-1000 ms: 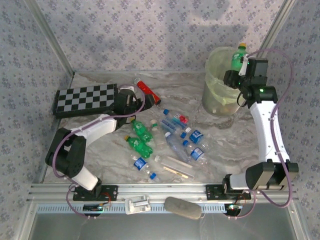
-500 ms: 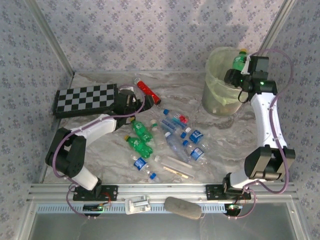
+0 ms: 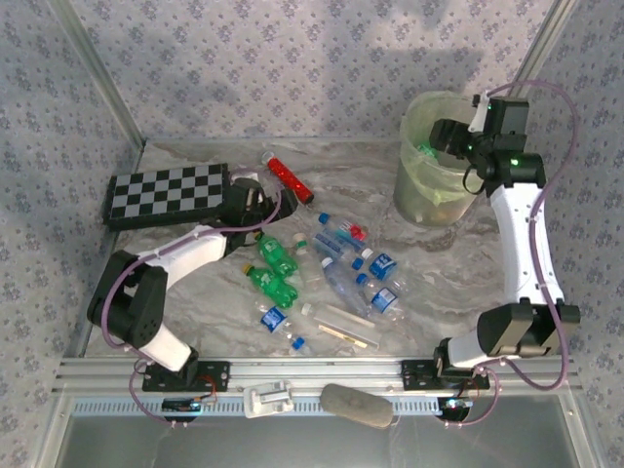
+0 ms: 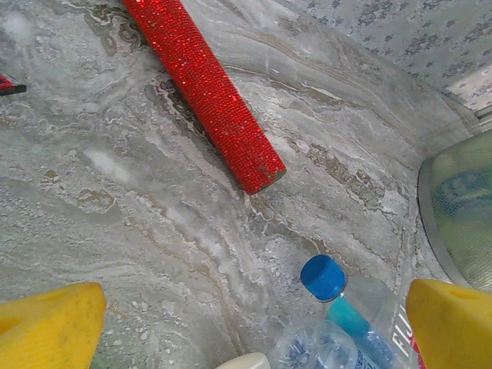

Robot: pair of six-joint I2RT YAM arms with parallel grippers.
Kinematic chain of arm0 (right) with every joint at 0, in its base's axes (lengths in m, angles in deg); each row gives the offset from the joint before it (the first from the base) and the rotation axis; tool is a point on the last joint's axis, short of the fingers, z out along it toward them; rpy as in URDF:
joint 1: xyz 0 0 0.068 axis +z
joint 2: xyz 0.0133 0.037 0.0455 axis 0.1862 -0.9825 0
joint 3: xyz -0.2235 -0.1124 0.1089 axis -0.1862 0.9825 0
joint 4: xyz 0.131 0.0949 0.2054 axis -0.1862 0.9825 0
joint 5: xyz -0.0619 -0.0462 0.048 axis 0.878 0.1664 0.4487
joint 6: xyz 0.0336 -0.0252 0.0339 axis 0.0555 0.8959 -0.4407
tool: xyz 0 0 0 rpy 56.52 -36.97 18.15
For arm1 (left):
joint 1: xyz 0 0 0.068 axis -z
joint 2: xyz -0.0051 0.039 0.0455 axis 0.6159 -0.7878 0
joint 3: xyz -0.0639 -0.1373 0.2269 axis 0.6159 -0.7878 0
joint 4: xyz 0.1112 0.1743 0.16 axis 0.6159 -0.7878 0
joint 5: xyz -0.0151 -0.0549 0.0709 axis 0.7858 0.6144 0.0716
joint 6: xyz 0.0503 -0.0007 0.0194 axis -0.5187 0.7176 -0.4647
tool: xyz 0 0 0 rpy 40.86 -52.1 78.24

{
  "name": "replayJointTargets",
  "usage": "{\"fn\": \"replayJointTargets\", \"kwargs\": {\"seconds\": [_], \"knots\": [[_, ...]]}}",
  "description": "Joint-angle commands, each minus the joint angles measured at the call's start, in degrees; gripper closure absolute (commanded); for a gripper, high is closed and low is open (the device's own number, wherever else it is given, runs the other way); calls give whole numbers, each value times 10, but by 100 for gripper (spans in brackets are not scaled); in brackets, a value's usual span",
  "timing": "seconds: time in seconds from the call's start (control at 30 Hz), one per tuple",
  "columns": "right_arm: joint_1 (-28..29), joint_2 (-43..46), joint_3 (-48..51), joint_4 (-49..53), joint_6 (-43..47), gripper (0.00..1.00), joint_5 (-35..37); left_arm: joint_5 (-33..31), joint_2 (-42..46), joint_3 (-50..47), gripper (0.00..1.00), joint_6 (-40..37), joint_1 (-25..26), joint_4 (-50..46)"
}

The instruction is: Put the plastic bottles in the bin

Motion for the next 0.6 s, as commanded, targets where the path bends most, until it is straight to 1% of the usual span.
{"fn": "replayJointTargets", "kwargs": {"seconds": [0.0, 0.13, 0.27, 0.37, 0.43, 0.57], "knots": [[38, 39, 15, -14, 25, 17, -44, -16, 27, -1, 0, 0, -3, -4], [120, 52, 36, 7, 57, 18, -43, -21, 42, -8, 0, 1, -9, -8], [190, 48, 83, 18, 54, 18, -40, -29, 56, -19, 0, 10, -18, -12], [226, 31, 121, 23, 48, 18, -37, -40, 67, -26, 0, 15, -22, -17], [243, 16, 142, 21, 47, 19, -47, -44, 72, -33, 0, 20, -26, -18], [266, -38, 144, 42, 75, 19, -49, -48, 88, -51, 0, 39, -43, -17]]}}
